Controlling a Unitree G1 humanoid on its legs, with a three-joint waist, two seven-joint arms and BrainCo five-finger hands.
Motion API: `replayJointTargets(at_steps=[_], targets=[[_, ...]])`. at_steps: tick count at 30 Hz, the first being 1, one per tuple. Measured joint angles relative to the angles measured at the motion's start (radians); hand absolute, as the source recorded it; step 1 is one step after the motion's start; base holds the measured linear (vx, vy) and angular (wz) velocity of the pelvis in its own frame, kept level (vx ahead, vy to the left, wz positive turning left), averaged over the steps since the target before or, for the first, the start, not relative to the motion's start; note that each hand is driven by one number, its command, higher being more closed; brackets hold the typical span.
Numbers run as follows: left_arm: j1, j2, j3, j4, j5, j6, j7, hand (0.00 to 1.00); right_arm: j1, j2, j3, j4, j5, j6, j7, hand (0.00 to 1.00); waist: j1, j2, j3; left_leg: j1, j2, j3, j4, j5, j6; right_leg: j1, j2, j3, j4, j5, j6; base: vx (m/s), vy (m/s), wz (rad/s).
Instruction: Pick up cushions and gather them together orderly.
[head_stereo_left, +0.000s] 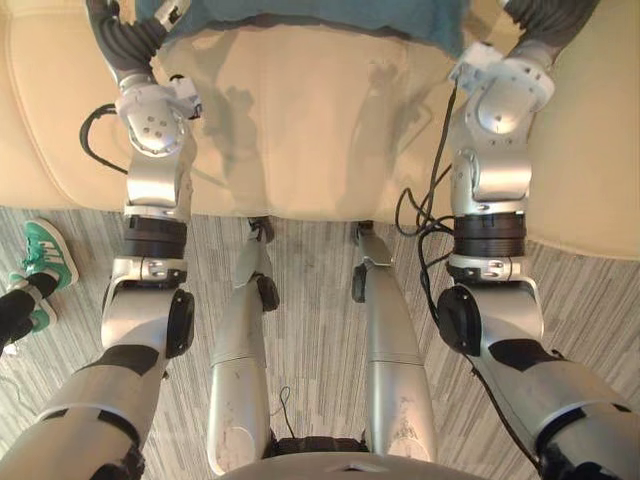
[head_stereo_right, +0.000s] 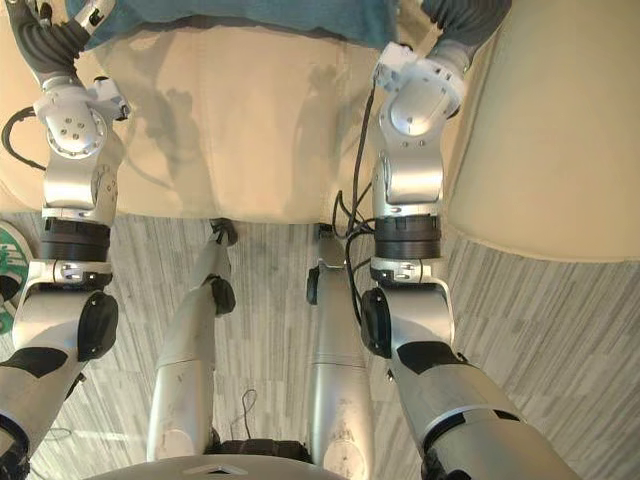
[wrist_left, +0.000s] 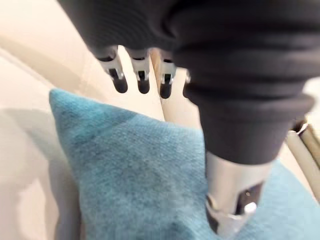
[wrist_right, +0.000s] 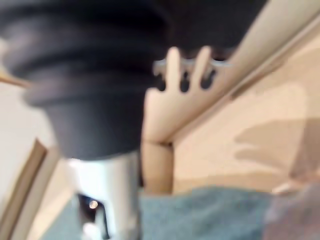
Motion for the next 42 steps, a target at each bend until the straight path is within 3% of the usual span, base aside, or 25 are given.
replayJointTargets(at_steps=[6,10,13,16,19,26,29,36,39,40,41,42], targets=[[0.19,0.045,0.044,-0.112,-0.003,-0.002,-0.018,0.0,0.207,-0.029,0.022,-0.121,-0.002,0.003,0.066,0.0,-0.003,0.0,0.0,0.089,0.018,-0.008,0.068,-0.035,0.007,0.115,0.004,-0.017,0.018,-0.02,-0.002,-0.02,-0.067,-0.01],[0.482,0.043,0.128,-0.243,-0.051,-0.045,-0.063,0.0,0.508,-0.056,0.014,-0.304,-0.005,-0.021,0.13,0.0,-0.004,-0.005,-0.005,0.204,0.034,-0.037,0.144,-0.112,-0.001,0.279,0.004,-0.047,0.016,-0.066,-0.008,0.03,-0.039,0.06],[0.681,-0.008,0.197,-0.246,-0.09,-0.055,-0.124,0.0,0.698,-0.037,0.015,-0.351,-0.022,-0.035,0.195,0.0,0.004,-0.015,-0.015,0.289,0.044,-0.039,0.182,-0.155,-0.001,0.386,0.009,-0.049,-0.002,-0.085,-0.002,0.09,0.004,-0.07],[0.893,-0.102,0.22,-0.236,-0.107,-0.055,-0.185,0.0,0.9,0.042,0.016,-0.35,-0.023,-0.038,0.258,0.0,0.012,-0.032,-0.064,0.382,0.064,-0.044,0.233,-0.211,-0.008,0.513,0.023,-0.052,-0.029,-0.101,0.004,0.11,0.018,-0.11],[1.078,-0.185,0.229,-0.117,-0.105,-0.053,-0.232,0.0,1.121,0.131,0.019,-0.297,-0.051,-0.061,0.318,0.0,0.015,-0.058,-0.181,0.49,0.078,-0.037,0.256,-0.276,-0.009,0.653,0.034,-0.053,-0.087,-0.117,0.007,0.16,0.022,-0.1],[1.185,-0.27,0.236,0.22,-0.084,-0.033,-0.295,0.0,1.231,0.242,0.015,0.105,-0.038,-0.06,0.397,0.0,0.017,-0.087,-0.311,0.665,0.085,0.003,0.229,-0.335,-0.026,0.845,0.039,-0.024,-0.215,-0.101,0.011,0.1,0.048,-0.17],[1.181,-0.309,0.255,0.365,-0.046,-0.02,-0.305,0.0,1.232,0.28,-0.019,0.284,-0.016,-0.055,0.421,0.0,0.014,-0.082,-0.345,0.728,0.086,0.021,0.231,-0.351,-0.03,0.918,0.035,-0.016,-0.259,-0.084,0.027,0.07,0.05,-0.13],[1.146,-0.335,0.284,0.473,-0.006,-0.004,-0.321,0.0,1.201,0.288,-0.075,0.439,0.038,-0.05,0.431,0.0,0.019,-0.065,-0.364,0.772,0.107,0.056,0.288,-0.389,-0.023,0.965,0.043,0.017,-0.269,-0.055,0.044,-0.01,0.047,-0.19],[1.13,-0.338,0.284,0.483,-0.007,-0.003,-0.32,0.0,1.178,0.291,-0.071,0.48,0.038,-0.047,0.431,0.0,0.029,-0.061,-0.362,0.766,0.125,0.096,0.304,-0.392,-0.008,0.946,0.047,0.02,-0.288,0.004,0.056,-0.14,0.047,-0.47],[1.124,-0.347,0.284,0.484,-0.007,-0.002,-0.32,0.0,1.169,0.292,-0.069,0.482,0.038,-0.037,0.432,0.0,0.042,-0.045,-0.361,0.771,0.147,0.136,0.277,-0.376,0.016,0.935,0.042,-0.038,-0.297,0.032,0.042,-0.15,-0.011,-0.48],[1.123,-0.348,0.283,0.485,-0.007,-0.002,-0.319,0.0,1.163,0.292,-0.069,0.483,0.037,-0.034,0.433,0.0,0.045,-0.043,-0.359,0.772,0.149,0.139,0.269,-0.367,0.016,0.917,0.029,-0.095,-0.22,0.001,0.019,-0.23,0.001,-0.43],[1.125,-0.345,0.277,0.483,-0.007,-0.002,-0.318,0.0,1.164,0.292,-0.069,0.485,0.036,-0.032,0.432,0.0,0.041,-0.049,-0.364,0.774,0.15,0.147,0.254,-0.349,0.021,0.891,0.0,-0.158,-0.076,-0.068,0.005,-0.24,-0.042,-0.16]])
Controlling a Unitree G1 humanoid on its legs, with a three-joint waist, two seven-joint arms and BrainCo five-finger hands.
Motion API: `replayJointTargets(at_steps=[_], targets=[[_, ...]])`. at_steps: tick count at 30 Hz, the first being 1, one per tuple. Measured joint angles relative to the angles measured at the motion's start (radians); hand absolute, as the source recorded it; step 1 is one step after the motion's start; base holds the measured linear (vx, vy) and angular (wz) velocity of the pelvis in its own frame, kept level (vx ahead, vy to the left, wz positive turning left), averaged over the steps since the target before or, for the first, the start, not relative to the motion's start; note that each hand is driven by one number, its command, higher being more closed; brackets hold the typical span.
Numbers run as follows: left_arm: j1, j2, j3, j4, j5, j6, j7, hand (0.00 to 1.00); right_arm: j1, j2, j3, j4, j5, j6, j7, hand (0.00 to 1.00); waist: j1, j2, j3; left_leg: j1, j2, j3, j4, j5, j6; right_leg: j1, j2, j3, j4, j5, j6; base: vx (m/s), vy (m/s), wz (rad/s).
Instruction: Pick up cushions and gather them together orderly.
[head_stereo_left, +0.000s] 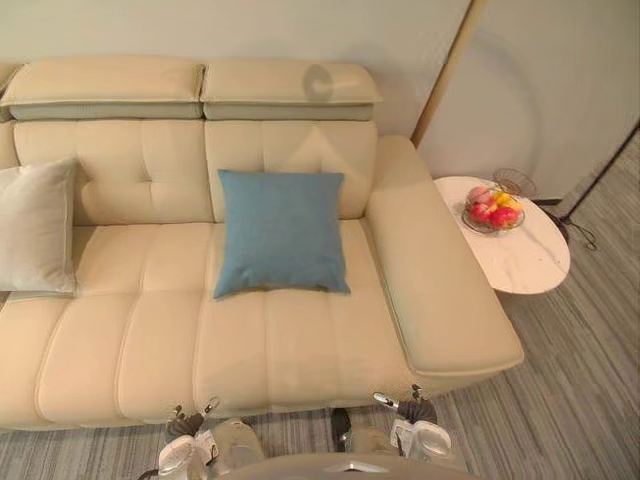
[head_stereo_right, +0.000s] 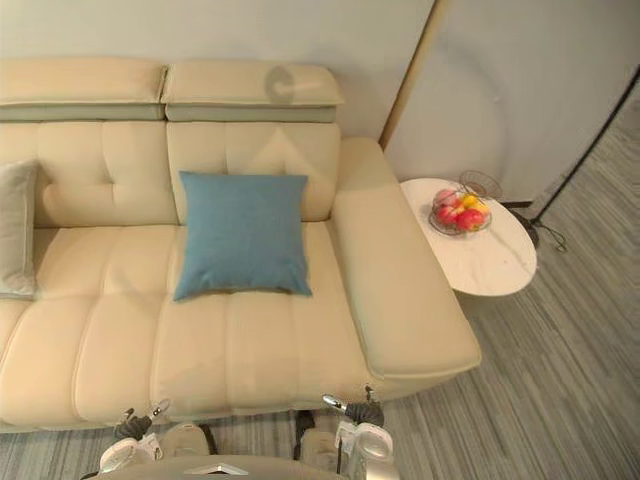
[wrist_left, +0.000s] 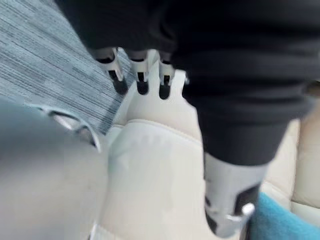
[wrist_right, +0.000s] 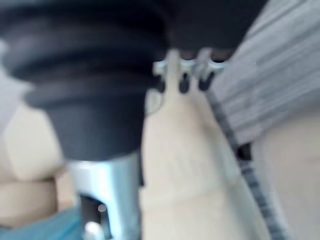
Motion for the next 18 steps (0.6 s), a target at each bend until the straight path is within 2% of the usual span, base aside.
replayJointTargets(at_steps=[1,2,3,4,5,6,7,8,9,10,11,12,13,14,15,16,17,18], targets=[[0.003,0.011,-0.025,-0.001,0.0,0.0,0.0,0.0,0.002,0.0,0.003,0.01,0.0,0.0,0.0,0.0,0.003,-0.008,-0.004,0.006,0.004,0.007,-0.025,0.025,0.002,-0.015,-0.04,-0.039,0.209,-0.074,0.004,-0.21,-0.039,-0.08],[0.004,0.013,-0.031,-0.001,0.001,0.0,-0.001,0.0,0.002,0.0,0.003,0.014,-0.003,0.0,0.0,0.0,0.005,-0.011,-0.004,0.013,0.004,0.009,-0.037,0.034,0.001,-0.012,-0.052,-0.044,0.265,-0.087,0.006,-0.18,-0.112,-0.04],[0.013,0.016,-0.044,-0.001,0.003,0.0,-0.001,0.0,-0.002,0.0,0.007,0.03,-0.014,-0.001,0.0,0.0,0.006,-0.017,-0.009,0.034,0.0,0.012,-0.08,0.059,-0.008,0.005,-0.085,-0.054,0.388,-0.105,0.016,-0.15,-0.207,0.06],[0.022,0.022,-0.053,-0.009,0.009,0.0,-0.001,0.0,-0.002,0.0,0.025,0.04,-0.018,-0.001,0.001,0.0,0.006,-0.032,-0.024,0.037,-0.006,0.012,-0.128,0.101,-0.009,0.025,-0.117,-0.047,0.472,-0.096,0.024,-0.15,-0.207,0.08],[0.027,0.026,-0.055,-0.015,0.011,0.0,-0.003,0.0,-0.003,0.0,0.034,0.05,-0.018,-0.001,0.002,0.0,0.006,-0.046,-0.035,0.037,-0.017,0.007,-0.147,0.115,-0.012,0.034,-0.135,-0.04,0.466,-0.038,0.021,-0.13,-0.248,-0.02],[0.019,0.034,-0.055,-0.013,0.017,0.001,-0.003,0.0,-0.025,-0.007,0.041,0.086,-0.022,0.001,0.002,0.0,0.02,-0.072,-0.048,0.007,-0.043,-0.042,-0.168,0.138,-0.036,0.032,-0.109,-0.043,0.402,-0.068,0.058,-0.12,-0.125,-0.19],[0.007,0.023,-0.058,-0.008,0.018,0.003,-0.005,0.0,-0.035,-0.02,0.045,0.1,-0.038,0.001,0.001,0.0,0.035,-0.05,-0.05,-0.017,-0.057,-0.092,-0.188,0.139,-0.038,0.031,-0.09,-0.036,0.35,-0.073,0.062,-0.21,-0.08,-0.4],[0.004,0.007,-0.059,-0.007,0.019,0.002,-0.005,0.0,-0.05,-0.037,0.047,0.115,-0.051,0.002,-0.002,0.0,0.044,-0.032,-0.051,-0.023,-0.092,-0.118,-0.23,0.153,-0.029,0.065,-0.059,-0.023,0.24,-0.099,0.048,-0.22,0.09,-0.57],[0.011,-0.002,-0.07,-0.005,0.018,0.0,-0.005,0.0,-0.066,-0.054,0.051,0.117,-0.057,0.0,-0.002,0.0,0.057,-0.003,-0.059,-0.029,-0.116,-0.125,-0.265,0.231,0.008,0.083,-0.031,-0.017,0.142,-0.142,0.031,-0.19,0.061,-0.76],[-0.013,0.014,-0.087,0.006,0.018,-0.001,-0.001,0.0,-0.104,-0.061,0.071,0.152,-0.057,0.0,-0.001,0.0,0.063,-0.021,-0.048,-0.065,-0.111,-0.104,-0.273,0.261,-0.014,0.101,-0.011,-0.016,0.008,-0.196,0.009,-0.14,-0.015,-0.65],[-0.024,0.021,-0.096,0.017,0.018,-0.001,0.0,0.0,-0.116,-0.06,0.074,0.156,-0.056,0.001,-0.003,0.0,0.063,-0.019,-0.04,-0.077,-0.104,-0.102,-0.273,0.268,-0.019,0.113,-0.002,-0.013,-0.041,-0.205,0.01,-0.14,-0.111,-0.48],[-0.039,0.018,-0.106,0.032,0.017,0.0,-0.001,0.0,-0.136,-0.063,0.082,0.156,-0.057,0.0,-0.003,0.0,0.06,0.013,-0.017,-0.088,-0.077,-0.112,-0.277,0.283,-0.027,0.131,0.025,-0.015,-0.111,-0.175,0.006,-0.18,-0.107,-0.16],[-0.041,0.012,-0.119,0.036,0.018,0.0,-0.001,0.0,-0.145,-0.067,0.086,0.153,-0.057,0.0,-0.006,0.0,0.048,0.034,-0.002,-0.077,-0.065,-0.122,-0.305,0.303,-0.039,0.148,0.045,-0.024,-0.14,-0.151,-0.002,-0.24,-0.108,-0.04],[-0.036,0.009,-0.131,0.036,0.018,-0.001,0.0,0.0,-0.123,-0.067,0.086,0.154,-0.057,0.001,-0.01,0.0,0.044,0.04,0.002,-0.048,-0.066,-0.122,-0.345,0.321,-0.048,0.149,0.05,-0.028,-0.132,-0.15,-0.003,-0.23,-0.092,0.05],[-0.033,0.01,-0.135,0.034,0.018,-0.001,0.0,0.0,-0.115,-0.067,0.085,0.154,-0.057,0.001,-0.012,0.0,0.046,0.041,0.002,-0.041,-0.069,-0.123,-0.356,0.318,-0.051,0.146,0.049,-0.029,-0.126,-0.151,-0.004,-0.2,-0.053,0.04],[-0.032,0.01,-0.137,0.034,0.018,-0.001,0.0,0.0,-0.107,-0.067,0.085,0.152,-0.056,0.001,-0.015,0.0,0.044,0.041,0.002,-0.036,-0.074,-0.128,-0.371,0.285,-0.092,0.141,0.043,-0.031,-0.126,-0.144,-0.013,-0.18,0.009,-0.08],[-0.033,0.014,-0.141,0.025,0.018,-0.003,-0.001,0.0,-0.101,-0.059,0.084,0.147,-0.056,-0.001,-0.016,0.0,0.04,0.013,0.011,-0.052,-0.089,-0.136,-0.301,0.249,-0.09,0.124,0.014,-0.022,-0.134,-0.13,-0.021,-0.17,0.03,-0.13],[-0.033,0.015,-0.138,0.025,0.018,-0.003,-0.001,0.0,-0.098,-0.061,0.083,0.147,-0.055,-0.001,-0.016,0.0,0.04,0.014,0.011,-0.061,-0.096,-0.152,-0.245,0.237,-0.073,0.117,0.006,-0.017,-0.133,-0.127,-0.023,-0.15,0.088,-0.26]])
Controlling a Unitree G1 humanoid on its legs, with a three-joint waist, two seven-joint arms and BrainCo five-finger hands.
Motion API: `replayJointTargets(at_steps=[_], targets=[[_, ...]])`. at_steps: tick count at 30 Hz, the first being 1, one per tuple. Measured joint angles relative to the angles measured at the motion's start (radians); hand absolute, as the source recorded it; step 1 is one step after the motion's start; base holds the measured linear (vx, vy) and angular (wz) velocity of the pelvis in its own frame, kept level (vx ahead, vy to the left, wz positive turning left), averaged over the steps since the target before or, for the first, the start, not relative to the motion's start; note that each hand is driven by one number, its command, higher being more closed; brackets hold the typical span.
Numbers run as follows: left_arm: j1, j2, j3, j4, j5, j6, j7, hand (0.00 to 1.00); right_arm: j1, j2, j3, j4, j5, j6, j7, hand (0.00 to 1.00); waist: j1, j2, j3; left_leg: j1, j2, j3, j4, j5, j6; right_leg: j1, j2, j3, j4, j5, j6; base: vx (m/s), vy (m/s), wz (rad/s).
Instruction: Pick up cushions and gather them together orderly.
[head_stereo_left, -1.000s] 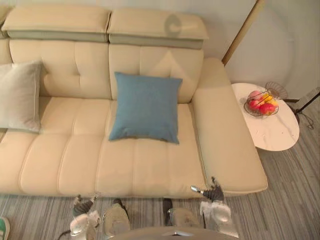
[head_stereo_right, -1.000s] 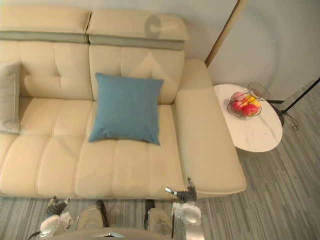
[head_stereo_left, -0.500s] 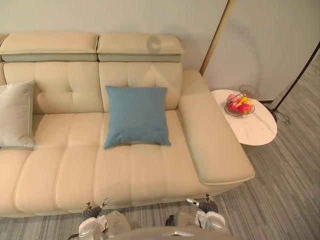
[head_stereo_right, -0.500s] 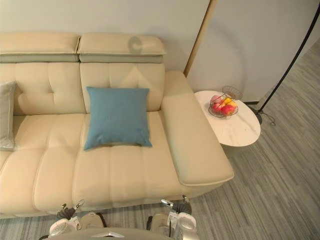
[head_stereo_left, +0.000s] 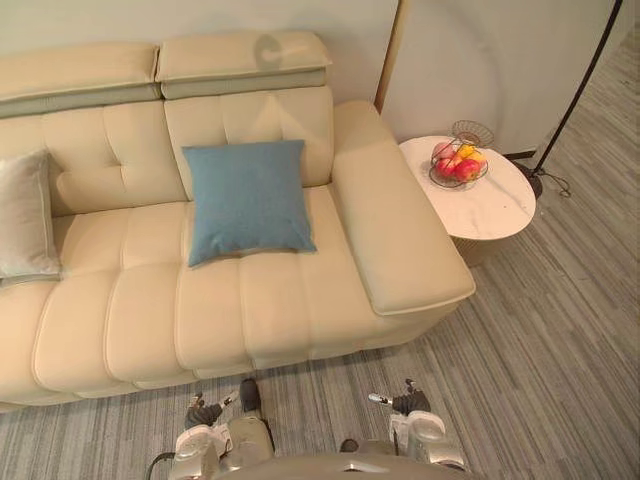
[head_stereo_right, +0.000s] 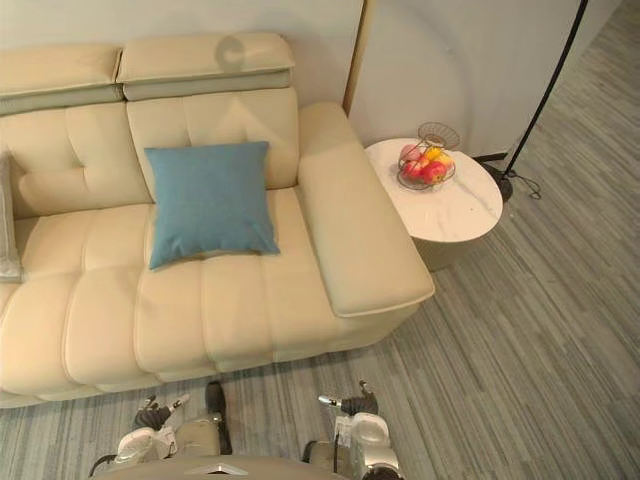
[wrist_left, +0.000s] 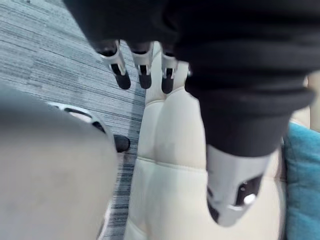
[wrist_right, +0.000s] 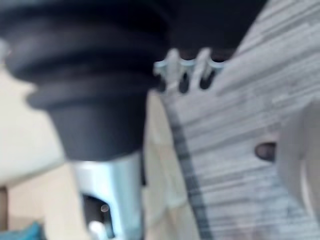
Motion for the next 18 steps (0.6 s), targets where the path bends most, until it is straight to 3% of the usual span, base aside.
replayJointTargets(at_steps=[1,2,3,4,6,7,9,14,16,17,18], targets=[[0.001,-0.003,0.004,0.002,0.001,0.001,0.0,0.0,0.005,-0.005,-0.012,0.0,0.0,0.0,-0.001,0.0,-0.002,0.004,-0.001,0.002,-0.016,-0.028,0.111,-0.062,0.032,-0.011,-0.013,0.019,0.004,0.006,0.008,-0.1,0.088,-0.28],[0.006,-0.006,0.005,0.005,0.009,0.002,0.0,0.0,0.009,-0.005,-0.022,-0.002,0.0,0.0,-0.001,0.0,-0.012,0.007,-0.001,0.017,-0.024,-0.032,0.187,-0.142,0.039,-0.015,-0.021,0.036,0.005,0.011,0.017,-0.12,0.188,-0.56],[0.013,-0.013,0.011,0.005,0.018,0.002,0.001,0.0,0.032,-0.001,-0.03,-0.002,0.0,0.0,-0.001,0.0,-0.012,0.014,-0.004,0.055,-0.019,-0.043,0.226,-0.234,0.025,-0.028,-0.016,0.074,0.01,0.017,0.027,-0.07,0.138,-0.58],[0.014,-0.017,0.017,0.006,0.019,0.002,0.0,0.0,0.04,0.001,-0.036,-0.008,0.0,0.0,0.0,0.0,-0.012,0.017,-0.006,0.065,-0.02,-0.055,0.224,-0.262,0.018,-0.038,-0.012,0.09,0.015,0.019,0.031,-0.09,0.172,-0.8],[0.01,-0.019,0.044,0.01,0.019,0.002,-0.002,0.0,0.044,0.009,-0.05,-0.008,0.0,0.0,0.001,0.0,-0.013,0.01,-0.005,0.082,-0.034,-0.013,0.215,-0.289,0.018,-0.048,-0.01,0.147,0.007,0.033,0.044,-0.11,0.159,-0.75],[0.012,-0.009,0.044,0.014,0.019,0.002,-0.001,0.0,0.049,0.019,-0.064,-0.009,0.0,0.0,0.003,0.0,-0.021,-0.009,-0.015,0.099,-0.052,0.015,0.188,-0.296,0.027,-0.047,-0.023,0.172,-0.023,0.06,0.052,-0.09,0.198,-0.61],[0.013,0.0,0.044,0.027,0.02,0.003,-0.001,0.0,0.064,0.029,-0.087,-0.008,0.0,0.0,0.003,0.0,-0.028,-0.021,-0.025,0.115,-0.076,0.028,0.159,-0.298,0.03,-0.043,-0.036,0.194,-0.065,0.094,0.046,-0.04,0.18,-0.56],[-0.013,0.007,0.043,0.064,0.042,0.006,-0.002,0.0,0.06,0.029,-0.108,0.001,0.004,0.001,0.004,0.0,-0.04,-0.028,-0.039,0.132,-0.104,0.077,0.125,-0.306,0.044,-0.086,-0.014,0.29,-0.124,0.191,0.074,0.01,0.112,-0.75],[-0.025,0.006,0.042,0.076,0.042,0.012,-0.001,0.0,0.039,0.029,-0.107,0.009,0.009,0.001,0.005,0.0,-0.034,-0.025,-0.039,0.142,-0.084,0.15,0.116,-0.307,0.044,-0.123,0.015,0.301,-0.13,0.238,0.064,0.07,0.065,-1.56],[-0.027,0.003,0.042,0.08,0.043,0.015,-0.001,0.0,0.025,0.029,-0.106,0.011,0.009,0.001,0.005,0.0,-0.036,-0.012,-0.034,0.156,-0.056,0.226,0.12,-0.299,0.056,-0.155,0.039,0.249,-0.145,0.291,0.021,0.09,0.027,-1.7],[-0.024,0.003,0.041,0.085,0.044,0.016,-0.001,0.0,0.019,0.027,-0.106,0.012,0.008,0.0,0.005,0.0,-0.035,-0.004,-0.03,0.162,-0.046,0.246,0.12,-0.297,0.059,-0.162,0.046,0.209,-0.154,0.307,0.0,0.08,-0.023,-1.78]])
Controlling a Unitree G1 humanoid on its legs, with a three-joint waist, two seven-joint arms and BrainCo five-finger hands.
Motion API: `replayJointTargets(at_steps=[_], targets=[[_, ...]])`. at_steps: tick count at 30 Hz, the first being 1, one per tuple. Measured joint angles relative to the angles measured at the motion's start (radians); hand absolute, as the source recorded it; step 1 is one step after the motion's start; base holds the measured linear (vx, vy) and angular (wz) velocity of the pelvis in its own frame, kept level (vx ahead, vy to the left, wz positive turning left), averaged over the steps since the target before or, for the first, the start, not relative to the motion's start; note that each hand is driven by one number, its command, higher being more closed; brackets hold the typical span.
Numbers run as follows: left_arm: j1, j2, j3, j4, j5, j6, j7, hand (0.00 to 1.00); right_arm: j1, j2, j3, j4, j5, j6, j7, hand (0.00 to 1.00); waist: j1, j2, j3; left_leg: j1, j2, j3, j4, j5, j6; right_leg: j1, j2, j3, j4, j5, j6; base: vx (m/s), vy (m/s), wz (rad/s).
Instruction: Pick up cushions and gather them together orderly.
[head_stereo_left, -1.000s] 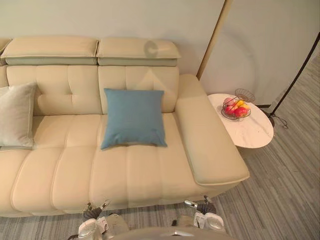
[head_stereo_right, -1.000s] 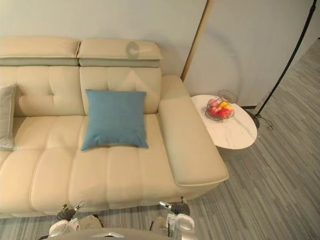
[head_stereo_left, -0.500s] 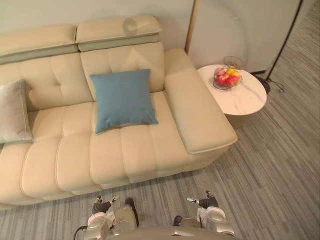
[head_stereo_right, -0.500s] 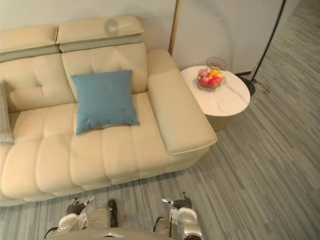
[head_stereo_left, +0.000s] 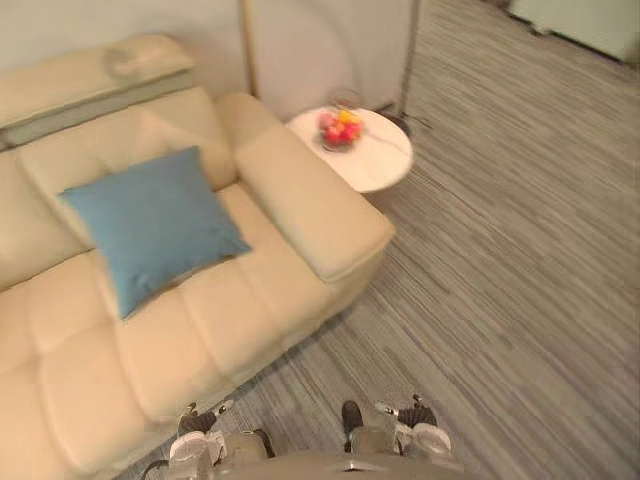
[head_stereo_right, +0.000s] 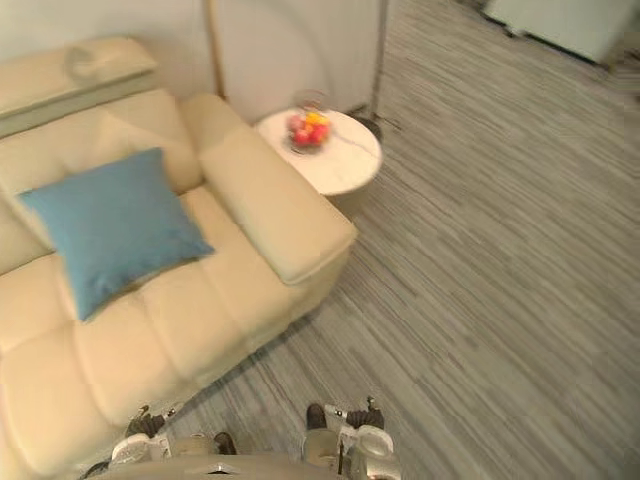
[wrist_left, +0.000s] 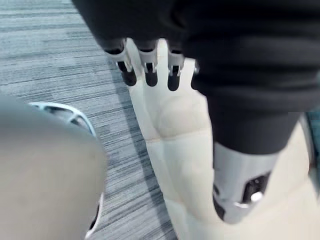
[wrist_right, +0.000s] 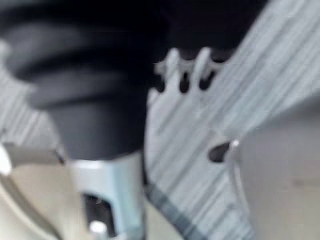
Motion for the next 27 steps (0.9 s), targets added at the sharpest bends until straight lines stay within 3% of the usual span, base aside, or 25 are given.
replayJointTargets(at_steps=[1,2,4,5,8,9,11,12,13,15,16,18,20,22,23,25,27], targets=[[-0.001,0.001,-0.008,0.003,0.005,0.001,0.0,0.0,-0.013,-0.005,0.0,0.017,-0.001,0.001,0.0,0.0,-0.001,0.005,0.003,0.01,0.015,0.038,-0.002,0.002,0.003,-0.021,-0.001,-0.115,0.001,0.005,-0.034,0.07,-0.113,-1.68],[-0.003,0.005,-0.028,0.005,0.011,0.002,-0.001,0.0,-0.025,-0.017,0.0,0.038,-0.001,0.005,0.0,0.0,-0.003,0.009,0.005,0.042,0.02,0.11,-0.017,0.001,0.004,-0.032,-0.049,-0.368,0.047,-0.085,-0.109,0.06,-0.127,-1.54],[-0.004,0.003,-0.058,0.004,0.014,0.003,-0.004,0.0,-0.024,-0.04,-0.003,0.039,-0.008,0.005,0.0,0.0,-0.009,0.032,0.015,0.098,0.023,0.163,-0.047,0.002,0.0,-0.016,-0.125,-0.595,0.129,-0.155,-0.129,0.06,-0.096,-1.12],[-0.001,0.004,-0.06,0.006,0.014,0.003,-0.007,0.0,-0.021,-0.047,-0.004,0.045,-0.009,0.004,-0.002,0.0,-0.008,0.029,0.016,0.131,0.014,0.175,-0.055,0.001,-0.011,0.0,-0.149,-0.648,0.163,-0.171,-0.11,0.12,-0.208,-1.2],[0.005,0.011,-0.056,0.028,0.013,0.006,-0.009,0.0,-0.024,-0.069,-0.003,0.077,-0.007,0.001,0.0,0.0,-0.012,0.046,0.012,0.159,0.044,0.141,-0.013,-0.004,-0.032,-0.024,-0.079,-0.524,0.188,-0.211,-0.091,0.13,-0.236,-1.09],[0.004,0.008,-0.05,0.025,0.01,0.006,-0.012,0.0,-0.025,-0.066,-0.014,0.077,-0.005,0.001,-0.002,0.0,-0.01,0.045,0.017,0.127,0.098,0.122,0.127,-0.009,-0.04,-0.028,-0.052,-0.484,0.191,-0.235,-0.097,0.13,-0.231,-1.25],[0.001,0.008,-0.04,0.022,-0.003,0.006,-0.016,0.0,-0.022,-0.061,-0.019,0.076,0.009,0.002,-0.004,0.0,-0.007,0.05,0.023,0.059,0.182,0.05,0.374,0.023,-0.007,-0.003,-0.009,-0.446,0.189,-0.247,-0.112,0.14,-0.191,-1.19],[0.001,-0.001,-0.026,0.02,-0.008,0.005,-0.018,0.0,-0.02,-0.064,-0.019,0.068,0.017,0.003,-0.006,0.0,-0.008,0.054,0.041,0.018,0.21,-0.025,0.521,-0.005,-0.005,0.017,0.026,-0.398,0.201,-0.256,-0.13,0.15,-0.09,-1.31],[0.002,-0.01,-0.012,0.004,-0.017,0.004,-0.018,0.0,-0.019,-0.063,-0.016,0.066,0.03,0.004,-0.008,0.0,-0.006,0.063,0.046,-0.02,0.196,-0.095,0.607,-0.046,-0.022,0.028,0.057,-0.346,0.213,-0.264,-0.143,0.12,-0.05,-1.35],[0.003,-0.013,-0.011,-0.011,-0.028,0.0,-0.019,0.0,-0.02,-0.063,-0.012,0.069,0.033,0.007,-0.007,0.0,0.007,0.061,0.05,-0.075,0.145,-0.164,0.618,-0.095,-0.036,0.038,0.082,-0.278,0.213,-0.273,-0.153,0.1,0.025,-1.39],[0.003,-0.017,-0.003,-0.028,-0.033,-0.004,-0.019,0.0,-0.021,-0.06,-0.012,0.071,0.033,0.013,-0.007,0.0,0.013,0.052,0.059,-0.113,0.103,-0.209,0.566,-0.109,-0.017,0.049,0.103,-0.201,0.208,-0.273,-0.151,0.15,0.05,-1.37],[0.005,-0.03,0.006,-0.055,-0.035,-0.004,-0.018,0.0,-0.021,-0.059,-0.017,0.067,0.034,0.018,-0.009,0.0,0.03,0.044,0.063,-0.147,0.066,-0.253,0.467,-0.11,-0.015,0.062,0.117,-0.128,0.203,-0.275,-0.148,0.14,0.073,-1.39],[0.006,-0.049,0.023,-0.073,-0.035,-0.012,-0.018,0.0,-0.018,-0.058,-0.017,0.067,0.035,0.022,-0.017,0.0,0.043,0.042,0.065,-0.191,-0.004,-0.398,0.291,-0.099,-0.032,0.072,0.135,-0.022,0.201,-0.283,-0.135,0.16,0.127,-1.54],[0.006,-0.051,0.026,-0.076,-0.035,-0.013,-0.018,0.0,-0.017,-0.057,-0.019,0.068,0.035,0.022,-0.026,0.0,0.053,0.043,0.064,-0.196,-0.035,-0.496,0.198,-0.083,-0.044,0.071,0.149,0.032,0.203,-0.29,-0.123,0.13,0.175,-1.38],[0.009,-0.054,0.03,-0.076,-0.035,-0.013,-0.018,0.0,-0.013,-0.056,-0.02,0.067,0.035,0.022,-0.031,0.0,0.058,0.046,0.062,-0.185,-0.046,-0.568,0.135,-0.065,-0.023,0.068,0.164,0.072,0.218,-0.299,-0.108,0.18,0.277,-1.49],[0.009,-0.055,0.036,-0.076,-0.038,-0.013,-0.019,0.0,-0.009,-0.052,-0.019,0.066,0.034,0.022,-0.03,0.0,0.055,0.047,0.058,-0.159,-0.039,-0.571,0.123,-0.034,-0.024,0.058,0.18,0.108,0.258,-0.314,-0.1,0.17,0.294,-1.55],[0.018,-0.036,0.033,-0.077,-0.039,-0.012,-0.021,0.0,0.015,-0.037,-0.014,0.044,0.034,0.021,-0.03,0.0,0.057,0.008,0.03,-0.126,-0.038,-0.473,0.134,-0.031,-0.021,0.027,0.153,0.126,0.31,-0.356,-0.07,0.21,0.343,-1.57]])
